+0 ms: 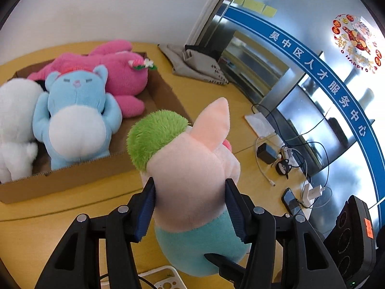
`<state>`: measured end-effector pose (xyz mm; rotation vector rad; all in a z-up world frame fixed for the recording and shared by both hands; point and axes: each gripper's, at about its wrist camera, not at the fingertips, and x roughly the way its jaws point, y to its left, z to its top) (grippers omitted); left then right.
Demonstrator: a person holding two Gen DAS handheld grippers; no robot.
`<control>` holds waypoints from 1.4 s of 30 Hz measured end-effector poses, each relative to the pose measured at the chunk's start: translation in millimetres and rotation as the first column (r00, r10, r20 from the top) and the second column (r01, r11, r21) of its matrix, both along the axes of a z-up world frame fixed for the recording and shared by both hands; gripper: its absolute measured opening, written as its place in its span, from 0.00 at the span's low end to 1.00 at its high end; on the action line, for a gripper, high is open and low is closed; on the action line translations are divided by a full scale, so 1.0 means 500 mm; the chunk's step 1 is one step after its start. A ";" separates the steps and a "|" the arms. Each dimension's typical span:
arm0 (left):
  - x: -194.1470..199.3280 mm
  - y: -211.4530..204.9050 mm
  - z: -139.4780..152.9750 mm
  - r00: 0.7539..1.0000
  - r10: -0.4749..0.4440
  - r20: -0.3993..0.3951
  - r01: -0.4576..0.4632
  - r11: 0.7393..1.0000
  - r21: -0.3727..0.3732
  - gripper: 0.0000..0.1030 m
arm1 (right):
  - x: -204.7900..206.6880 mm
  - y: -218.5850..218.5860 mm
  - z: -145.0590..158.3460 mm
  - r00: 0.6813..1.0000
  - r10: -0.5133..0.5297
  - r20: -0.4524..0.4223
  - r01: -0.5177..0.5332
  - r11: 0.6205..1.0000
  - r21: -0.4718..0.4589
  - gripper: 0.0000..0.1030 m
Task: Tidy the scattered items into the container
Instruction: 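Lift the pig with both grippers and lower it beside the blue bear, then open both grippers to release the pig and withdraw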
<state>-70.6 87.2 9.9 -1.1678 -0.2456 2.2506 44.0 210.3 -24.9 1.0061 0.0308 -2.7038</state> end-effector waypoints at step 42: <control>-0.357 0.064 -0.072 0.996 0.086 -0.033 -0.091 0.975 -0.203 0.77 | -0.352 0.090 -0.054 0.991 -0.114 0.076 0.117 0.993 -0.033 0.77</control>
